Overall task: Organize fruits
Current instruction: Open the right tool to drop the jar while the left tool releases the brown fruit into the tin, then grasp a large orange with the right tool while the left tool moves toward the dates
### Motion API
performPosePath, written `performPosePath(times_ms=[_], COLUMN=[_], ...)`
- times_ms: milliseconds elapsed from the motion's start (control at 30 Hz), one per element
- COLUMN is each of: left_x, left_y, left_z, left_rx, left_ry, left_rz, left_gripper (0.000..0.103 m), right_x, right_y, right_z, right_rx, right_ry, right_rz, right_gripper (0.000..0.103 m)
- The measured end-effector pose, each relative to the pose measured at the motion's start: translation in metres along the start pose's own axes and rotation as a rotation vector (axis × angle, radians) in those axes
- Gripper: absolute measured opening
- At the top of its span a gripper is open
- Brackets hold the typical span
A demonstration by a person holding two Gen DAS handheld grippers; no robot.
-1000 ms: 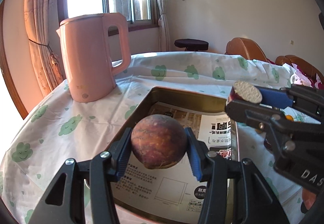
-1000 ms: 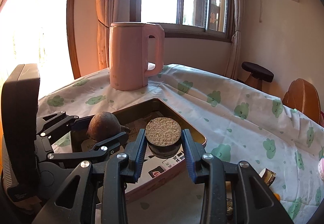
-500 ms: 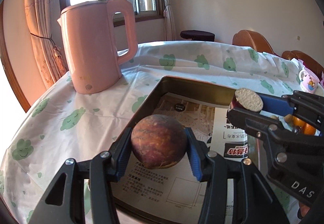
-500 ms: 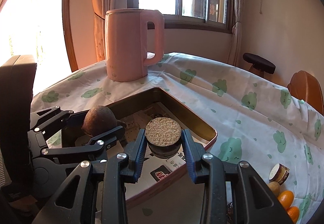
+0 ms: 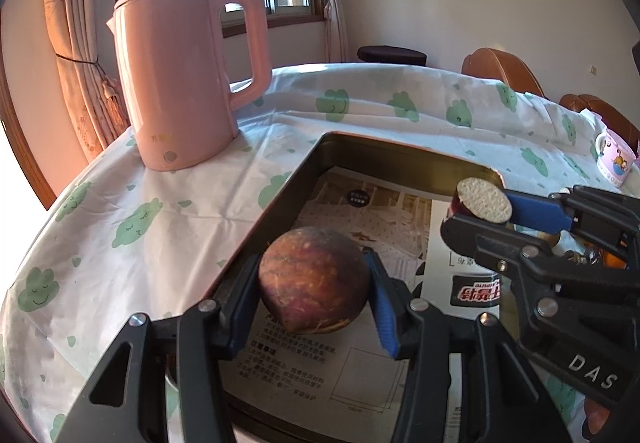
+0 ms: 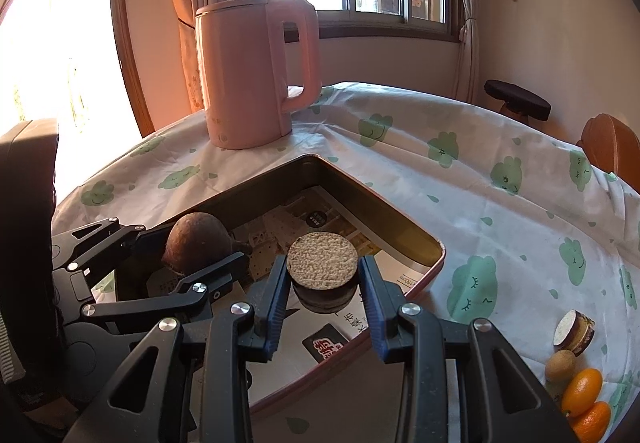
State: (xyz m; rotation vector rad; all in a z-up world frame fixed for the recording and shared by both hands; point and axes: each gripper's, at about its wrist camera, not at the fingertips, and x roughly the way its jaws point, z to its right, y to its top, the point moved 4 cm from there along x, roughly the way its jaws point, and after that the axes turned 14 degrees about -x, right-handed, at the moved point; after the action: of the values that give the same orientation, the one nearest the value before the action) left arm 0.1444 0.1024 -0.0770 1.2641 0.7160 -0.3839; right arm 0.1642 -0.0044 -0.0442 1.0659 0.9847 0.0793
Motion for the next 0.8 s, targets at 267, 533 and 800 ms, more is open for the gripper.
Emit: performPosePath(times_ms=[267, 533, 800], left_x=[-0.011, -0.048, -0.066], left_y=[-0.002, -0.011, -0.025], left_z=[0.006, 0.020, 0.064], left_rx=[0.032, 0.043, 0.076], left_ry=[0.022, -0.063, -0.170], left_rz=[0.060, 0.140, 0.112], left_gripper=[0.072, 0.084, 0.086], right_x=[-0.006, -0.080, -0.137], right_y=[-0.001, -0.035, -0.111], right_z=[-0.002, 0.012, 0.069], right_rx=[0.023, -0.066, 0.080], right_ry=[0.040, -0.121, -0.228], right_rz=[0.015, 0.050, 0.011], right_gripper=[0.055, 0.064, 0.068])
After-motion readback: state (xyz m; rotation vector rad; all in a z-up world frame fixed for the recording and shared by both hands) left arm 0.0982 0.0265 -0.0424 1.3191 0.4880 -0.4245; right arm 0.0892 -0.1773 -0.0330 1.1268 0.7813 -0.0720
